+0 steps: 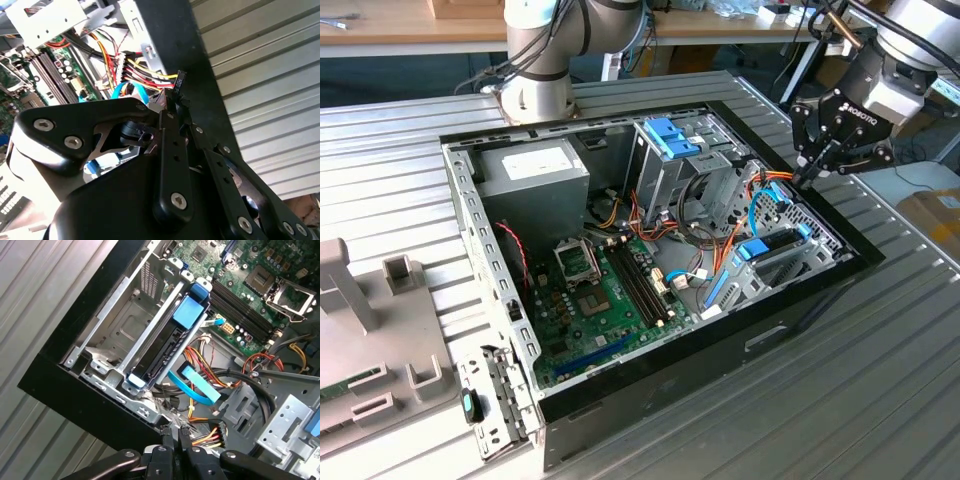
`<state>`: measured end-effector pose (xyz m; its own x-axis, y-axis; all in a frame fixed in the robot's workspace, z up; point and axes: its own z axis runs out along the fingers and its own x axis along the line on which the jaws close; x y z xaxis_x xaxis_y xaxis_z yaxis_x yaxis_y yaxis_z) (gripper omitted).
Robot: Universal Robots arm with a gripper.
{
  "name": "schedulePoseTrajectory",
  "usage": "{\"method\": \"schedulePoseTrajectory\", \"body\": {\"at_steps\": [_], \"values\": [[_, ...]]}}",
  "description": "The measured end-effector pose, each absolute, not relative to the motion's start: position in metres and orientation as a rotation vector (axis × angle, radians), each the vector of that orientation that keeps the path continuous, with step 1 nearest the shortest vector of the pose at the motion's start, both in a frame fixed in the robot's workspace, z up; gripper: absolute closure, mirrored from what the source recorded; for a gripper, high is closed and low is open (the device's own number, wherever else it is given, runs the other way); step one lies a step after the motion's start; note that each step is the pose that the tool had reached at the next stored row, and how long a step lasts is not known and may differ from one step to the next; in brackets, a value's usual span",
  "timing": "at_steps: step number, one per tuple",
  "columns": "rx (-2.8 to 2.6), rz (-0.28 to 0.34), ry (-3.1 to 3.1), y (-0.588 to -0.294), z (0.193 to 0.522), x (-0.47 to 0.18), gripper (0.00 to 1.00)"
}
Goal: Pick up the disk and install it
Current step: 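Insert the first disk wire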
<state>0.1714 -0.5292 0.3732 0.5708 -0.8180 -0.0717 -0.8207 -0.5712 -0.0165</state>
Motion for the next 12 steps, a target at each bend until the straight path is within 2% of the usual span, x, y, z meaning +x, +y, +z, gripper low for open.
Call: {"method": "schedulePoseTrajectory", "body": {"at_steps": [12], "values": [[-2.730,0.089,1.444,-0.5296,0.3734,0.1691,0.84]]}}
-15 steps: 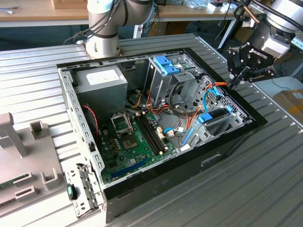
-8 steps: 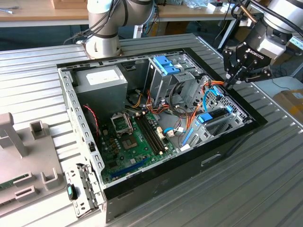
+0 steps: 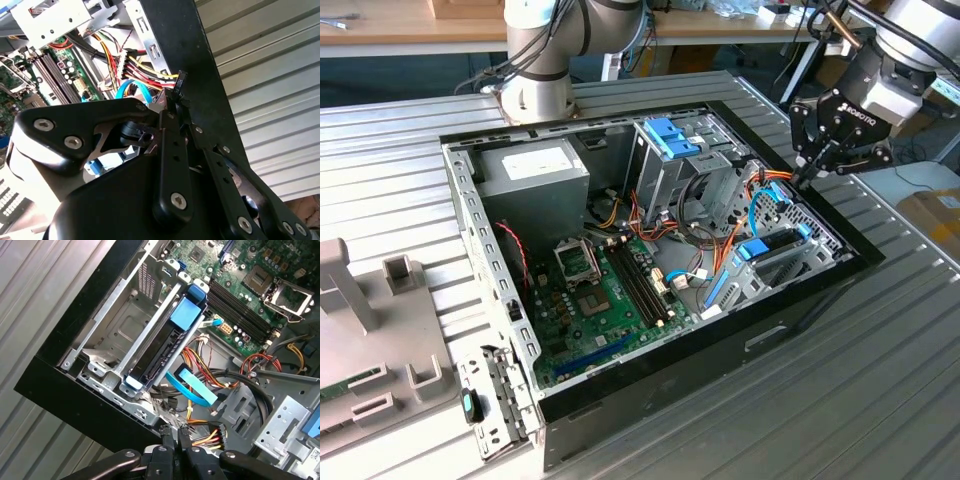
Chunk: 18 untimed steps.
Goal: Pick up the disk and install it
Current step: 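Insert the first disk wire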
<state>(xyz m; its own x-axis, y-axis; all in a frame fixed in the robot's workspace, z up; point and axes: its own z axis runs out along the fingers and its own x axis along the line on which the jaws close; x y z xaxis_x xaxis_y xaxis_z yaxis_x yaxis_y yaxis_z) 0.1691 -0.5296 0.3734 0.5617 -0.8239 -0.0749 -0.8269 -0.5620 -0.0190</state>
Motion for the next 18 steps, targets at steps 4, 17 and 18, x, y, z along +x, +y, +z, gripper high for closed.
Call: {"method": "schedulePoseTrajectory", "body": {"at_steps": [4,17,18], "values": [[-2.647,0.084,1.586,-0.530,0.373,0.169,0.84],[-2.587,0.063,1.664,-0.536,0.373,0.149,0.84],[-2.585,0.058,1.663,-0.538,0.373,0.144,0.84]]}}
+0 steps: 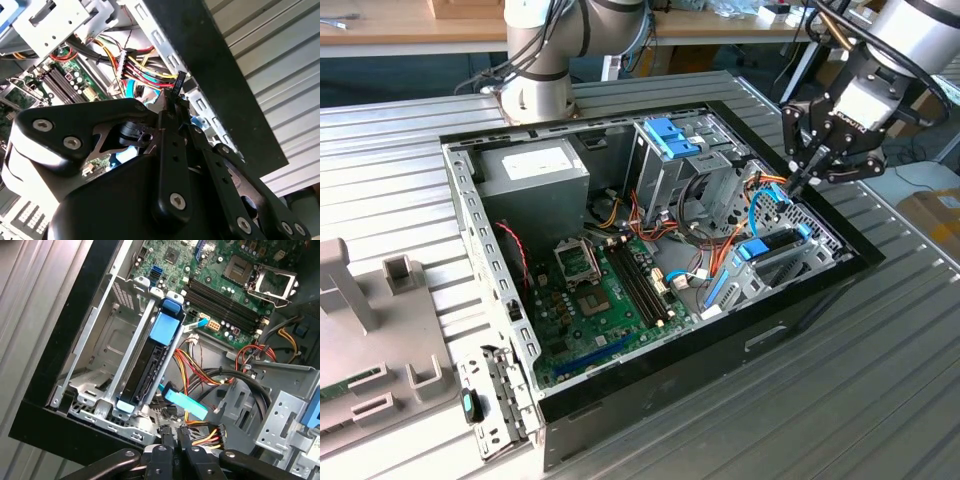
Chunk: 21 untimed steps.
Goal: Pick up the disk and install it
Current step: 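Insert the first disk wire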
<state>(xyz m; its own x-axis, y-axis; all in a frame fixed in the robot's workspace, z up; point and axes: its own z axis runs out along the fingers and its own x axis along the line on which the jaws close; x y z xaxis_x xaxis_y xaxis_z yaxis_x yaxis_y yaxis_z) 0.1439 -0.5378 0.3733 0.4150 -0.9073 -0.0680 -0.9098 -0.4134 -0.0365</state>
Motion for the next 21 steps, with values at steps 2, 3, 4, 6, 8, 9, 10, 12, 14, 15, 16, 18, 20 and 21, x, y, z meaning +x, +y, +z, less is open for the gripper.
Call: {"method": "schedulePoseTrajectory", "body": {"at_steps": [2,3,4,6,8,9,10,12,14,15,16,18,20,21], "values": [[-2.584,0.055,1.662,-0.539,0.373,0.140,0.84],[-2.584,0.053,1.661,-0.539,0.373,0.138,0.84],[-2.583,0.053,1.661,-0.539,0.373,0.137,0.84],[-2.583,0.050,1.661,-0.540,0.373,0.132,0.84],[-2.582,0.048,1.660,-0.541,0.373,0.129,0.84],[-2.582,0.047,1.660,-0.542,0.373,0.127,0.84],[-2.582,0.046,1.660,-0.542,0.373,0.125,0.84],[-2.579,0.045,1.664,-0.543,0.373,0.121,0.84],[-2.574,0.042,1.673,-0.543,0.373,0.119,0.84],[-2.569,0.042,1.681,-0.543,0.373,0.119,0.84],[-2.561,0.041,1.693,-0.543,0.373,0.119,0.84],[-2.533,0.038,1.736,-0.543,0.373,0.119,0.84],[-2.488,0.033,1.803,-0.543,0.372,0.119,0.84],[-2.474,0.031,1.822,-0.543,0.372,0.119,0.84]]}}
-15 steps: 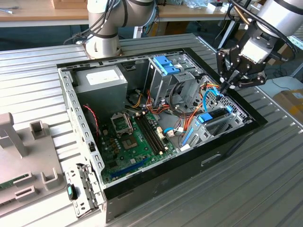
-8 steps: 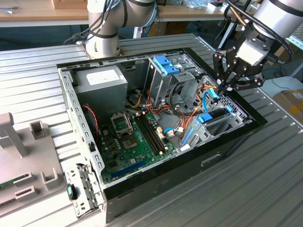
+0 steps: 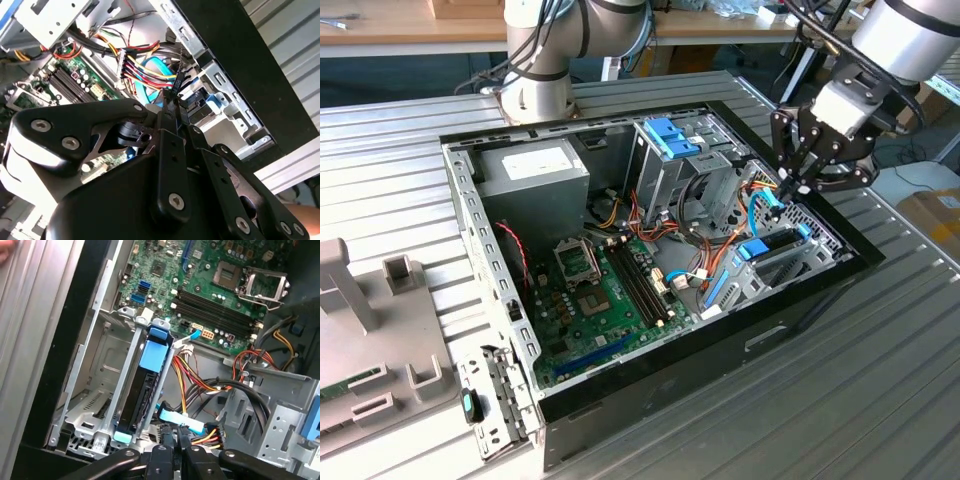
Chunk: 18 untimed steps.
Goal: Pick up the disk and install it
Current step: 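Insert the first disk wire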
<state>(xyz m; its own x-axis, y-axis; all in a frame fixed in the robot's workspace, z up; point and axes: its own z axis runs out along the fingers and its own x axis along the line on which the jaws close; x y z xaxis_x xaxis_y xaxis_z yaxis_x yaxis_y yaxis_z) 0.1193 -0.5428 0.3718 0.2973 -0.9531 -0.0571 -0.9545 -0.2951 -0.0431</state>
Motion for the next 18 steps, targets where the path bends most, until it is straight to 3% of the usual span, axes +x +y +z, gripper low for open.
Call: {"method": "schedulePoseTrajectory", "body": {"at_steps": [8,12,16,17,18], "values": [[-2.376,0.028,1.945,-0.5431,0.3713,0.1186,0.84],[-2.342,0.071,1.929,-0.5433,0.3713,0.1186,0.84],[-2.303,0.073,1.968,-0.5435,0.3713,0.1186,0.84],[-2.297,0.070,1.965,-0.5436,0.3712,0.1179,0.84],[-2.260,-0.004,1.925,-0.5437,0.3713,0.1147,0.84]]}}
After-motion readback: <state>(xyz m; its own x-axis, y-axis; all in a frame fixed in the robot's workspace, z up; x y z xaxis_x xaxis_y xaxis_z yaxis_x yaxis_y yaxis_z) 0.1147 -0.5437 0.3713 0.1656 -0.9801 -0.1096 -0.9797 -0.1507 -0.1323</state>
